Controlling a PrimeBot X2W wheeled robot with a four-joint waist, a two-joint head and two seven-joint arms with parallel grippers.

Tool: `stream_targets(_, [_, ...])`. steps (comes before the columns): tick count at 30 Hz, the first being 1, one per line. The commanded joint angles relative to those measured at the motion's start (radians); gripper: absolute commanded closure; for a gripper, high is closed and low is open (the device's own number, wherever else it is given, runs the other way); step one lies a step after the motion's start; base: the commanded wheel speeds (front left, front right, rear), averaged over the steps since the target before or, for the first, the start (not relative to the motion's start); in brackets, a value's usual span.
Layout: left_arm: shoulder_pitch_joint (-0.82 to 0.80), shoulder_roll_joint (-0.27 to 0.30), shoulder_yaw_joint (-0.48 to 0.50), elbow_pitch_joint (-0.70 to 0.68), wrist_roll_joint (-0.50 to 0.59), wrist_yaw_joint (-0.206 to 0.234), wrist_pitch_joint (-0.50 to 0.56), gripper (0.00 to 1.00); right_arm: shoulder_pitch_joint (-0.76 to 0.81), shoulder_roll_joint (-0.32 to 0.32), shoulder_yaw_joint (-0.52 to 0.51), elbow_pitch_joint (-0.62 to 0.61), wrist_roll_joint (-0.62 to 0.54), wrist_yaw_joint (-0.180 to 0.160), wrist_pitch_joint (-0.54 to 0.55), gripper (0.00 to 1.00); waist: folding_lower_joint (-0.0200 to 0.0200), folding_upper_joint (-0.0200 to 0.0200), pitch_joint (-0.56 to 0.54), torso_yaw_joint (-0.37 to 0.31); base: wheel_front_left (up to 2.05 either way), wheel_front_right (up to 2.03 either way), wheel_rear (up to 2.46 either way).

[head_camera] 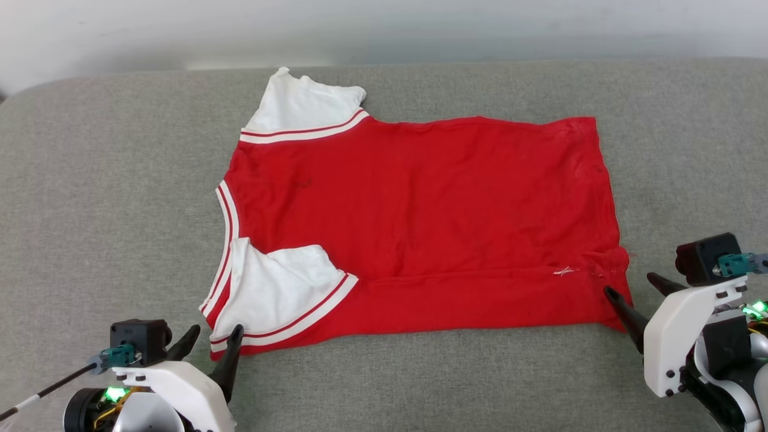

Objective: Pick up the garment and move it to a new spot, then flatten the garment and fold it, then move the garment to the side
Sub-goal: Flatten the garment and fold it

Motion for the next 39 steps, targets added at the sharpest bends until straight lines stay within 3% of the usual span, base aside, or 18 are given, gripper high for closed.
stream_targets(1, [0.012,0.006,-0.001,-0.01,-0.004,0.012,0.015,0.0,0.012,0.015,-0.011,-0.027,-0.011,-0.001,0.011,0.0,0.0,0.0,0.018,-0.007,0.0,0.0,0.0])
stream_targets(8, [-0.009,0.015,0.002,0.04,0.023,0.064,0.038,0.0,0.021,0.031,-0.033,-0.078,-0.028,-0.001,0.031,0.0,0.0,0.0,0.058,-0.018,0.0,0.0,0.0])
stream_targets(14, [-0.02,-0.005,-0.047,0.123,0.019,0.039,0.082,0.0,0.014,0.022,-0.038,-0.097,-0.038,-0.001,0.038,0.0,0.0,0.0,0.084,-0.025,0.0,0.0,0.0])
stream_targets(15, [-0.023,-0.01,-0.059,0.135,0.017,0.03,0.094,0.04,0.012,0.021,-0.039,-0.099,-0.039,-0.001,0.039,0.0,0.0,0.0,0.086,-0.025,0.0,0.0,0.0])
stream_targets(16, [-0.024,-0.016,-0.069,0.143,0.013,0.022,0.1,0.54,0.012,0.02,-0.039,-0.1,-0.04,-0.001,0.04,0.0,0.0,0.0,0.084,-0.025,0.0,0.0,0.0])
stream_targets(17, [-0.024,-0.016,-0.069,0.143,0.013,0.022,0.1,0.54,0.012,0.02,-0.039,-0.1,-0.04,-0.001,0.04,0.0,0.0,0.0,0.084,-0.025,0.0,0.0,0.0])
stream_targets(18, [-0.025,-0.026,-0.078,0.147,0.01,0.013,0.102,0.95,0.013,0.019,-0.04,-0.098,-0.042,-0.001,0.042,0.0,0.0,0.0,0.079,-0.023,0.0,0.0,0.0])
stream_targets(19, [-0.026,-0.032,-0.085,0.15,0.009,0.003,0.101,1.0,0.015,0.018,-0.041,-0.095,-0.045,-0.001,0.044,0.0,0.0,0.0,0.074,-0.022,0.0,0.0,0.0])
stream_targets(30, [-0.035,-0.025,-0.057,0.034,0.044,0.01,-0.018,1.0,0.032,0.048,-0.074,0.039,-0.11,-0.001,0.064,0.0,0.0,0.0,0.011,0.022,0.0,0.0,0.0])
stream_targets(39, [-0.048,-0.007,-0.058,-0.092,0.078,0.033,-0.026,1.0,-0.022,0.105,-0.094,0.169,-0.123,-0.001,0.076,0.0,0.0,0.0,0.046,0.06,0.0,0.0,0.0])
